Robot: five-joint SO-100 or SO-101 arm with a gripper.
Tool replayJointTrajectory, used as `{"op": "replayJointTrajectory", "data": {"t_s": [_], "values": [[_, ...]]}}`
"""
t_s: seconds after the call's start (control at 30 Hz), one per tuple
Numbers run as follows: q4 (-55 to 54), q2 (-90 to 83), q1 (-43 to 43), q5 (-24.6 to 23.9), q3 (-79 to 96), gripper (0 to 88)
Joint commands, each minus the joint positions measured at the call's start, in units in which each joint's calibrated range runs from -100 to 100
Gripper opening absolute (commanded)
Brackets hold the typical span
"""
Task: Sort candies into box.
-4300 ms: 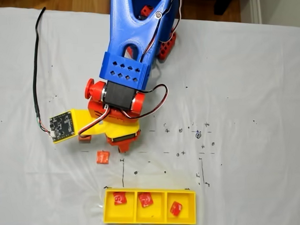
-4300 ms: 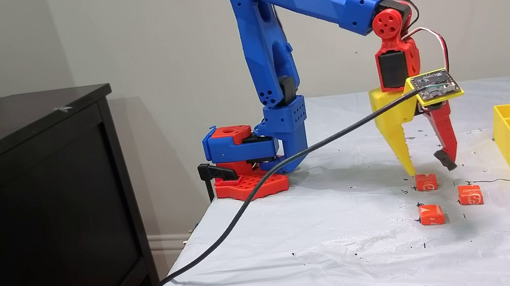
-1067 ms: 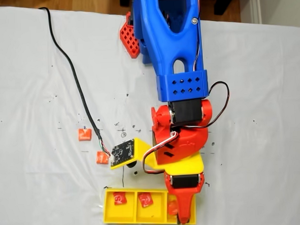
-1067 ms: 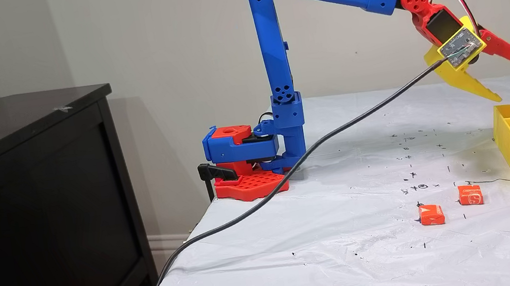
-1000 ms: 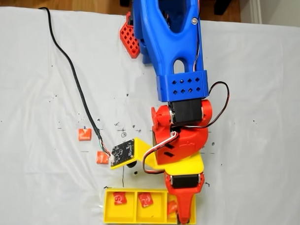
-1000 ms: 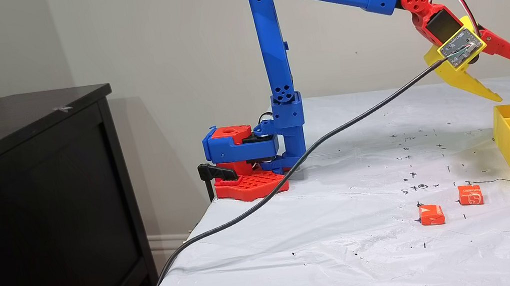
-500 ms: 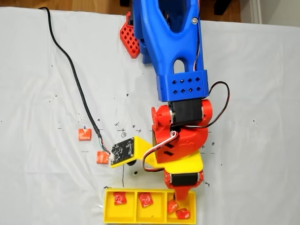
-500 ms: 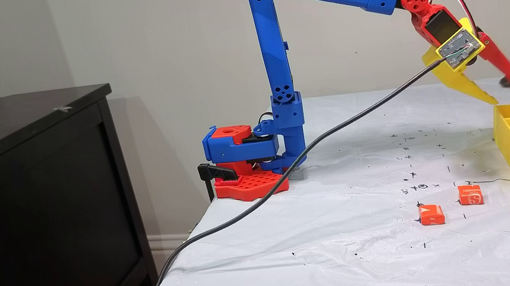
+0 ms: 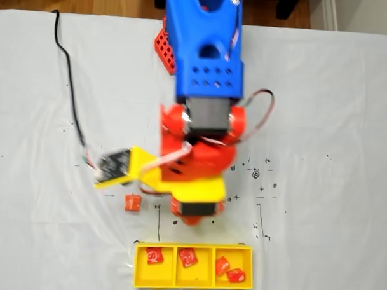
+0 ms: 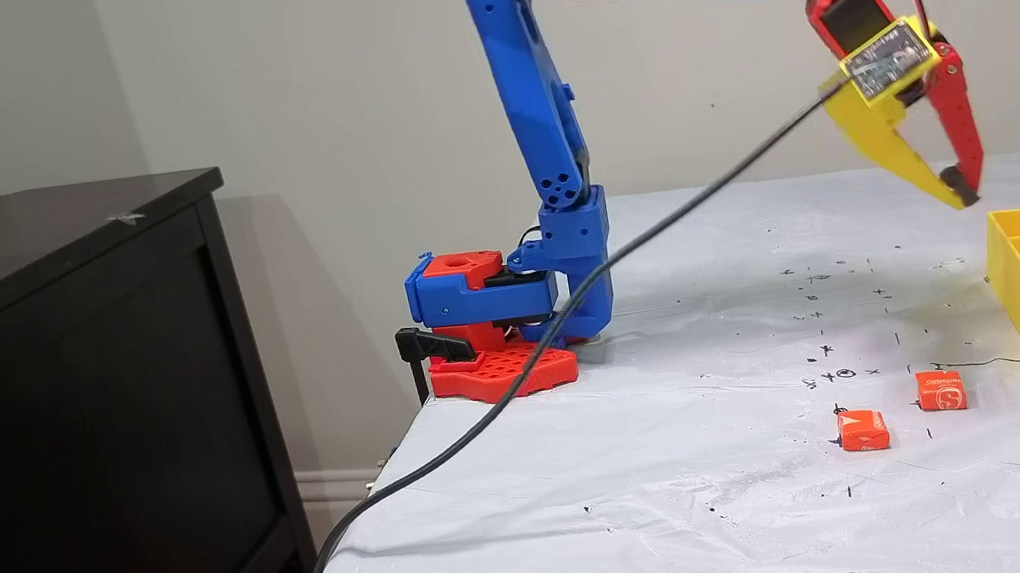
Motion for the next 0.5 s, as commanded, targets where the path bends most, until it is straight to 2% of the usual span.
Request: {"op": "replayJointTrajectory", "data": {"t_s": [0.0,0.27,0.47], "values": [[2.91,-9.46,4.53,4.84,1.47,0.2],[1.84,-7.09,14.04,10.74,5.93,0.2],[1.11,1.65,17.12,12.45,2.83,3.2]]}}
